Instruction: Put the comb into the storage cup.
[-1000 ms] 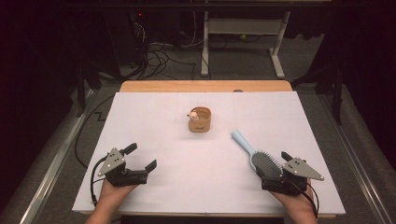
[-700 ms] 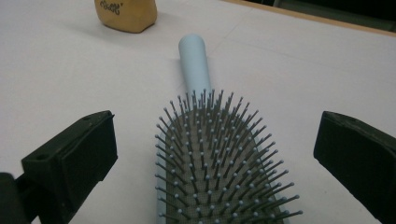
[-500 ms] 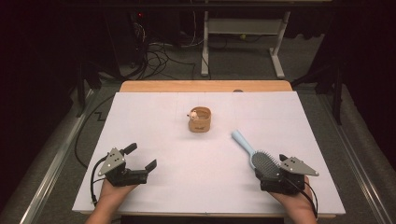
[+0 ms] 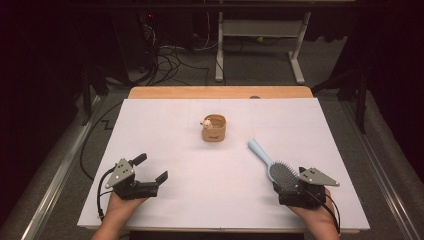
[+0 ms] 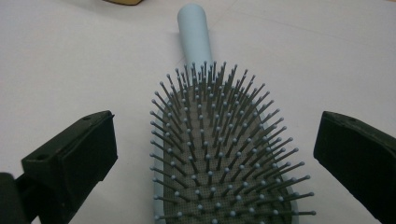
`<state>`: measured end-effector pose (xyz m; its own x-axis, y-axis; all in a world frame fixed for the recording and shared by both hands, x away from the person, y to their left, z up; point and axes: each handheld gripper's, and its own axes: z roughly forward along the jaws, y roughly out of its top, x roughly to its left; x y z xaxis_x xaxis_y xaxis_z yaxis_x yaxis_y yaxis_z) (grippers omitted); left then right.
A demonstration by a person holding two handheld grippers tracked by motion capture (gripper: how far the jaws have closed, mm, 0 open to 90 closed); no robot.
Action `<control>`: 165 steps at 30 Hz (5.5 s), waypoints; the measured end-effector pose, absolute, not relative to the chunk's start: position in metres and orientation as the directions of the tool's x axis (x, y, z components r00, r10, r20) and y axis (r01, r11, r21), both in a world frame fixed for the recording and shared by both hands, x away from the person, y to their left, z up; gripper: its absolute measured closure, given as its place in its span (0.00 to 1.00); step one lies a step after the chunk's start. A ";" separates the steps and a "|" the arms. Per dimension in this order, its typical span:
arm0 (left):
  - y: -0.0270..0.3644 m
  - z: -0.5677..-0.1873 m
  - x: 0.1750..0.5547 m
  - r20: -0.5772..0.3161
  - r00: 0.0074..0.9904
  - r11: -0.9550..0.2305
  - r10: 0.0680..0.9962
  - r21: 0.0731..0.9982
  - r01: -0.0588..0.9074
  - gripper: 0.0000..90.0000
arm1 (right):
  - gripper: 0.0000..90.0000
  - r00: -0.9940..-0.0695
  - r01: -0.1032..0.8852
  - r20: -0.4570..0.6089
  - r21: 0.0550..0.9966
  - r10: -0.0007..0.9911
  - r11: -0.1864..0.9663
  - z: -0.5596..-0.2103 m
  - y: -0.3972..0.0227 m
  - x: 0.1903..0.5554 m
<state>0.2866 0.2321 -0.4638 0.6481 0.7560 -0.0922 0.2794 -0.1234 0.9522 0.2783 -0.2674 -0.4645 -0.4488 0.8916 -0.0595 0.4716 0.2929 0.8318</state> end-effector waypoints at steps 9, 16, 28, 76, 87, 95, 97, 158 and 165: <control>0.232 -0.464 0.286 -0.088 0.647 -0.128 0.757 0.952 0.279 0.02 | 0.00 -0.450 0.495 -0.048 0.818 0.892 0.294 -0.466 -0.267 0.279; 0.229 -0.466 0.286 -0.077 0.658 -0.148 0.749 0.949 0.280 0.02 | 0.00 -0.454 0.549 -0.022 0.780 0.891 0.300 -0.468 -0.271 0.285; 0.228 -0.466 0.287 -0.081 0.675 -0.148 0.733 0.950 0.275 0.02 | 0.00 -0.474 0.636 0.006 0.694 0.881 0.338 -0.463 -0.273 0.297; 0.227 -0.467 0.287 -0.079 0.684 -0.154 0.725 0.950 0.272 0.03 | 0.16 -0.591 0.719 -0.019 0.442 0.806 0.537 -0.451 -0.259 0.335; 0.227 -0.467 0.287 -0.075 0.686 -0.157 0.724 0.950 0.270 0.03 | 0.17 -0.585 0.722 -0.037 0.432 0.810 0.541 -0.451 -0.256 0.335; 0.227 -0.467 0.287 -0.076 0.686 -0.158 0.724 0.949 0.272 0.03 | 0.21 -0.595 0.713 -0.041 0.434 0.803 0.551 -0.450 -0.254 0.335; 0.227 -0.467 0.287 -0.076 0.686 -0.158 0.723 0.949 0.272 0.03 | 0.21 -0.593 0.717 -0.038 0.428 0.804 0.550 -0.450 -0.254 0.335; 0.228 -0.467 0.287 -0.076 0.680 -0.154 0.729 0.950 0.271 0.04 | 0.23 -0.593 0.744 0.008 0.387 0.805 0.545 -0.435 -0.253 0.349; 0.226 -0.467 0.286 -0.068 0.672 -0.155 0.738 0.951 0.266 0.04 | 0.23 -0.609 0.732 0.007 0.391 0.793 0.558 -0.426 -0.254 0.345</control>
